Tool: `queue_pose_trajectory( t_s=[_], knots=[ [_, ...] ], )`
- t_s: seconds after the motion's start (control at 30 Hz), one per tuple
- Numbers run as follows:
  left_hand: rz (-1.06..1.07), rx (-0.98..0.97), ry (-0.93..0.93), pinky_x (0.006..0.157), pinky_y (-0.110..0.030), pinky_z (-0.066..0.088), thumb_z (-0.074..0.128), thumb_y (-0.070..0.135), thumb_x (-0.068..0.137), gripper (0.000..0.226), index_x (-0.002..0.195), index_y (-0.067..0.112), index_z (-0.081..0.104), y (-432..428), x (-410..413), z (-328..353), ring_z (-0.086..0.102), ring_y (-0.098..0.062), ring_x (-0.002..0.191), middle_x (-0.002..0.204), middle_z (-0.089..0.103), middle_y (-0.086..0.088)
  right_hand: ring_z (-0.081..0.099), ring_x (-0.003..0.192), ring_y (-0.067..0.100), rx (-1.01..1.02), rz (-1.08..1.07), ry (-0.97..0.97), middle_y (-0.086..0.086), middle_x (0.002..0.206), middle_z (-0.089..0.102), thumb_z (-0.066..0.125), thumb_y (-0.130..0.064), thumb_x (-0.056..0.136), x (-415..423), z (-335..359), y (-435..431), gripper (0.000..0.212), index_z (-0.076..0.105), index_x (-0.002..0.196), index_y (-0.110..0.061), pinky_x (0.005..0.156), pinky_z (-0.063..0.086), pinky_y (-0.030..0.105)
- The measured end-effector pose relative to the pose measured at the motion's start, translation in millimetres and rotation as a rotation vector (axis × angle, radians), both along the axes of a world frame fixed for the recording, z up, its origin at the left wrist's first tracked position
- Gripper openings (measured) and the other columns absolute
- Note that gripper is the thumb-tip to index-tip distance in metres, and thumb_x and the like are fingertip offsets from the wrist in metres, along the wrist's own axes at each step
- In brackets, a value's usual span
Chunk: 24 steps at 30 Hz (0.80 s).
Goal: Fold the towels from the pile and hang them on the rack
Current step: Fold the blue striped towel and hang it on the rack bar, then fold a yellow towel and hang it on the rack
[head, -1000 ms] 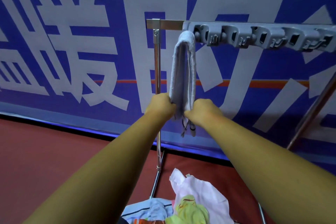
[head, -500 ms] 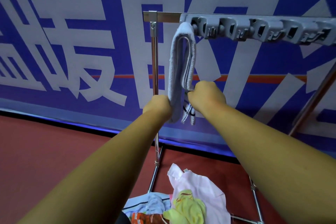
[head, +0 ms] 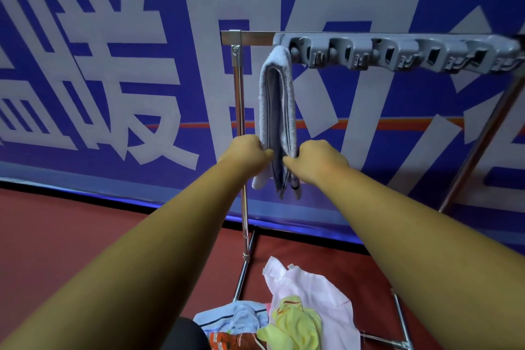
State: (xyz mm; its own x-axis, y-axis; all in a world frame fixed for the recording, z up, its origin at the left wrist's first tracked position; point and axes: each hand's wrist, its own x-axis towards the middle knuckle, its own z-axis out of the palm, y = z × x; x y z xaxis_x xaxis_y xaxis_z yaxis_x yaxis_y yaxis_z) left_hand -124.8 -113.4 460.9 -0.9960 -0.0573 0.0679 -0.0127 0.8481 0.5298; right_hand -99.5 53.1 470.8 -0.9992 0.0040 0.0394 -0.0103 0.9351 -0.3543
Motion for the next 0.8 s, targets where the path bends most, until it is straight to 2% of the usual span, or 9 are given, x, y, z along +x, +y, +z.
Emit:
queue_pose_trajectory(
  t_s=[0.1, 0.2, 0.23, 0.3, 0.43, 0.5, 0.6, 0.7, 0.8],
  knots=[
    [-0.008, -0.027, -0.056, 0.055, -0.026, 0.044, 0.066, 0.022, 0.097, 0.015, 0.090, 0.011, 0.073, 2, 5, 0, 0.067, -0.020, 0.074, 0.085, 0.070, -0.006, 0.071, 0.076, 0.025, -0.016, 0.041, -0.084, 0.001, 0.078, 0.073, 0.062, -0.049, 0.095, 5, 2, 4, 0.036, 0.080, 0.082, -0.021, 0.070, 0.061, 0.039],
    [-0.008, -0.088, -0.092, 0.052, -0.027, 0.042, 0.063, 0.027, 0.098, 0.023, 0.082, 0.012, 0.071, 2, 15, -6, 0.060, -0.019, 0.066, 0.082, 0.068, -0.009, 0.071, 0.075, 0.026, 0.012, 0.025, -0.122, 0.003, 0.083, 0.075, 0.060, -0.046, 0.094, 10, -8, 3, 0.035, 0.079, 0.080, -0.020, 0.071, 0.062, 0.039],
    [-0.039, -0.103, -0.176, 0.054, -0.029, 0.045, 0.061, 0.030, 0.098, 0.029, 0.076, 0.013, 0.065, 9, 25, -48, 0.057, -0.021, 0.063, 0.077, 0.065, -0.009, 0.072, 0.074, 0.027, -0.004, 0.013, -0.217, 0.005, 0.083, 0.075, 0.057, -0.047, 0.096, 16, -51, 10, 0.037, 0.076, 0.080, -0.019, 0.073, 0.063, 0.039],
    [-0.024, -0.124, -0.182, 0.061, -0.033, 0.053, 0.059, 0.031, 0.097, 0.031, 0.073, 0.012, 0.061, 8, 32, -61, 0.058, -0.026, 0.061, 0.070, 0.063, -0.008, 0.072, 0.069, 0.028, -0.024, 0.024, -0.223, 0.009, 0.076, 0.077, 0.053, -0.041, 0.098, 19, -68, 13, 0.038, 0.072, 0.079, -0.015, 0.076, 0.064, 0.040],
    [-0.073, -0.157, -0.262, 0.063, -0.032, 0.054, 0.059, 0.020, 0.092, 0.022, 0.090, 0.004, 0.074, 14, 41, -107, 0.062, -0.029, 0.066, 0.082, 0.074, -0.014, 0.072, 0.060, 0.028, -0.123, -0.019, -0.331, 0.009, 0.067, 0.078, 0.052, -0.025, 0.092, 20, -125, 23, 0.032, 0.078, 0.081, -0.009, 0.067, 0.062, 0.033],
    [-0.123, -0.178, -0.338, 0.069, -0.035, 0.061, 0.058, 0.017, 0.090, 0.024, 0.088, 0.005, 0.079, 19, 49, -144, 0.067, -0.032, 0.068, 0.083, 0.078, -0.015, 0.078, 0.066, 0.029, -0.194, -0.030, -0.437, 0.009, 0.075, 0.081, 0.051, -0.021, 0.091, 24, -171, 27, 0.032, 0.079, 0.081, -0.008, 0.069, 0.065, 0.037],
    [-0.168, -0.193, -0.464, 0.072, -0.034, 0.065, 0.055, 0.014, 0.094, 0.028, 0.089, 0.004, 0.081, 28, 55, -202, 0.076, -0.028, 0.070, 0.083, 0.081, -0.013, 0.080, 0.075, 0.035, -0.311, -0.083, -0.568, 0.009, 0.080, 0.082, 0.052, -0.019, 0.090, 33, -237, 35, 0.029, 0.077, 0.088, -0.005, 0.073, 0.067, 0.046],
    [-0.214, -0.194, -0.618, 0.075, -0.037, 0.067, 0.052, 0.012, 0.097, 0.032, 0.089, 0.004, 0.082, 38, 58, -258, 0.080, -0.027, 0.077, 0.087, 0.082, -0.011, 0.075, 0.066, 0.028, -0.409, -0.153, -0.683, 0.007, 0.082, 0.080, 0.051, -0.018, 0.099, 46, -293, 43, 0.022, 0.068, 0.104, -0.005, 0.062, 0.057, 0.035],
    [-0.265, -0.193, -0.708, 0.069, -0.032, 0.063, 0.051, 0.013, 0.098, 0.031, 0.091, 0.005, 0.080, 46, 62, -314, 0.080, -0.025, 0.080, 0.092, 0.082, -0.010, 0.074, 0.067, 0.026, -0.487, -0.227, -0.783, 0.004, 0.082, 0.080, 0.051, -0.021, 0.103, 62, -348, 51, 0.019, 0.064, 0.112, -0.009, 0.060, 0.051, 0.028]
  ],
)
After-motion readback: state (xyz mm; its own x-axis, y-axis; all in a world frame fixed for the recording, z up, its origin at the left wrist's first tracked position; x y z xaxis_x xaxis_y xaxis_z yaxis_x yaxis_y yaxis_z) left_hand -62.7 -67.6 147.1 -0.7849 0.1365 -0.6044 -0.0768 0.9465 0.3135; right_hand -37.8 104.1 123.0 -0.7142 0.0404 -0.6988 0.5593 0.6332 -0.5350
